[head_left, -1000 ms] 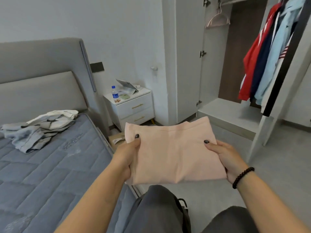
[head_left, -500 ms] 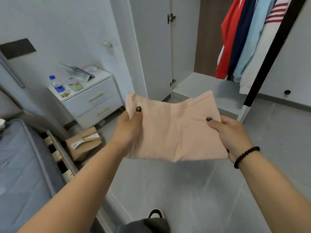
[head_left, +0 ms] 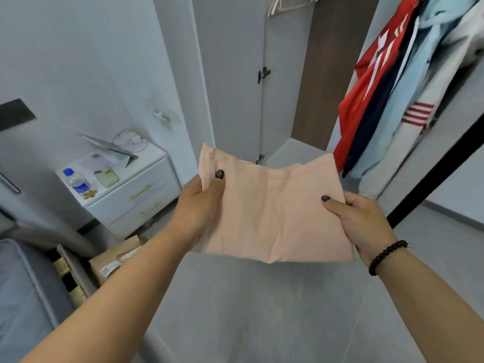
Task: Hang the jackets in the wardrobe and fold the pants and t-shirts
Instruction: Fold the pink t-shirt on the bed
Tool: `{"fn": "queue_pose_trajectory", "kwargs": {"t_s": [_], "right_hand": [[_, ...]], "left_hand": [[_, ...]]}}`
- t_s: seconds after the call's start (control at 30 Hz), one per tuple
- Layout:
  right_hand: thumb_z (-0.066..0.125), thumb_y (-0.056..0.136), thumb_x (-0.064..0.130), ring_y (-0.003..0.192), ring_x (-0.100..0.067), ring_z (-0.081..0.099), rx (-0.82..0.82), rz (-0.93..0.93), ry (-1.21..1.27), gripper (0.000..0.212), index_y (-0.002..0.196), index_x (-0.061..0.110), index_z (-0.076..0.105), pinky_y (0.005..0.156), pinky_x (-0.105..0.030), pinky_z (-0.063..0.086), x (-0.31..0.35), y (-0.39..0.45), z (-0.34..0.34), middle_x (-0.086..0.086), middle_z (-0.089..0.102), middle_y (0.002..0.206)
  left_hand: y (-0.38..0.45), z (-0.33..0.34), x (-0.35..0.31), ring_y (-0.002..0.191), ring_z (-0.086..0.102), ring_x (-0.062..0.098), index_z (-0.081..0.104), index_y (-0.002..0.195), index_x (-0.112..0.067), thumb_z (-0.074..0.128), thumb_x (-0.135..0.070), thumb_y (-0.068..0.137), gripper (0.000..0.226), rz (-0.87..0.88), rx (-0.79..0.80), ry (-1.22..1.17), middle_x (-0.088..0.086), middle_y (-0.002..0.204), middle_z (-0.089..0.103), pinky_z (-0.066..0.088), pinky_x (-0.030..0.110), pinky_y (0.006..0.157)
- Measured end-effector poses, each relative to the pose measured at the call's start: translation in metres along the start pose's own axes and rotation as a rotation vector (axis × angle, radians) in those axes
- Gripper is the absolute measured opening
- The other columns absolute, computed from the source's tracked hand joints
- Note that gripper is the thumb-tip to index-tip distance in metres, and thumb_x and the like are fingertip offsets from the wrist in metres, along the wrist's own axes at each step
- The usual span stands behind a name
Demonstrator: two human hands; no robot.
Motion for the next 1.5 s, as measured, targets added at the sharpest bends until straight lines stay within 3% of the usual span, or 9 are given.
{"fn": "queue_pose_trajectory", "kwargs": {"t_s": [0.27,0.4,0.53,0.7,0.83,1.13,1.2,1.33,1.5], "right_hand": [[0.064,0.089,0.018,0.084,-0.023,0.065,-0.089,-0.185,-0.145,0.008,0.083,0.021,0.069,0.078,-0.037,0.053,0.201,0.006,0.013,-0.005,0.071,0.093],[0.062,0.089,0.017,0.073,-0.016,0.059,-0.124,-0.322,-0.28,0.013,0.081,0.011,0.069,0.067,-0.028,0.047,0.272,0.019,0.019,-0.009,0.069,0.09],[0.062,0.088,0.017,0.072,-0.022,0.052,-0.164,-0.419,-0.388,0.026,0.083,-0.008,0.063,0.066,-0.03,0.038,0.317,0.038,0.015,-0.022,0.061,0.082],[0.064,0.086,0.019,0.072,-0.024,0.054,-0.244,-0.502,-0.432,0.027,0.087,-0.008,0.066,0.069,-0.034,0.046,0.365,0.075,-0.005,-0.025,0.065,0.094],[0.063,0.084,0.02,0.082,-0.037,0.062,-0.293,-0.543,-0.473,0.024,0.079,-0.004,0.065,0.069,-0.037,0.049,0.401,0.131,-0.016,-0.021,0.066,0.084],[0.062,0.087,0.013,0.067,-0.015,0.054,-0.235,-0.606,-0.473,0.023,0.064,0.016,0.065,0.054,-0.024,0.037,0.495,0.273,-0.045,-0.002,0.062,0.069],[0.064,0.086,0.015,0.07,-0.017,0.054,-0.235,-0.623,-0.519,0.015,0.077,0.004,0.07,0.055,-0.024,0.037,0.519,0.304,-0.046,-0.01,0.065,0.077],[0.061,0.087,0.017,0.068,-0.02,0.048,-0.241,-0.695,-0.623,0.024,0.079,-0.006,0.064,0.053,-0.026,0.032,0.563,0.351,-0.042,-0.011,0.057,0.074],[0.062,0.089,0.022,0.076,-0.019,0.056,-0.249,-0.809,-0.722,0.016,0.078,0.012,0.068,0.057,-0.026,0.038,0.618,0.4,-0.035,-0.003,0.064,0.079]], "left_hand": [[0.046,-0.047,-0.155,0.088,0.07,0.02,0.068,0.095,-0.024,0.054,-0.039,0.096,0.02,0.046,0.062,-0.105,-0.002,0.092,0.075,0.057,0.039,0.079],[0.063,-0.061,-0.208,0.086,0.068,0.013,0.066,0.093,-0.026,0.051,-0.028,0.099,0.016,0.142,0.088,-0.095,-0.008,0.089,0.072,0.049,0.028,0.067],[0.076,-0.065,-0.249,0.078,0.064,0.011,0.065,0.088,-0.021,0.05,-0.027,0.098,0.019,0.255,0.07,-0.028,-0.007,0.084,0.069,0.043,0.025,0.062],[0.112,-0.045,-0.296,0.085,0.064,0.018,0.066,0.091,-0.016,0.051,-0.028,0.097,0.02,0.283,0.083,-0.018,0.0,0.091,0.07,0.046,0.028,0.066],[0.153,-0.008,-0.328,0.09,0.066,0.021,0.067,0.093,-0.017,0.051,-0.027,0.097,0.019,0.316,0.101,0.0,0.001,0.094,0.072,0.051,0.033,0.076],[0.268,0.061,-0.412,0.085,0.068,0.028,0.068,0.09,-0.002,0.061,-0.033,0.088,0.032,0.353,0.041,0.04,0.014,0.09,0.072,0.049,0.037,0.074],[0.292,0.068,-0.428,0.086,0.069,0.029,0.07,0.09,-0.003,0.061,-0.028,0.091,0.026,0.378,0.038,0.047,0.011,0.09,0.074,0.054,0.04,0.076],[0.338,0.076,-0.449,0.082,0.072,0.021,0.072,0.089,-0.011,0.061,-0.022,0.092,0.017,0.409,0.055,0.051,0.002,0.085,0.076,0.058,0.029,0.067],[0.411,0.086,-0.476,0.069,0.071,0.013,0.072,0.088,-0.009,0.059,-0.022,0.094,0.02,0.447,0.073,0.082,0.004,0.085,0.076,0.051,0.017,0.051]]}}
Point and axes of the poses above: each hand's wrist, its own y-axis towards the middle knuckle, its own z-axis out of the palm, x = y × z, the point moved 3 cm from there along y, towards the middle knuckle
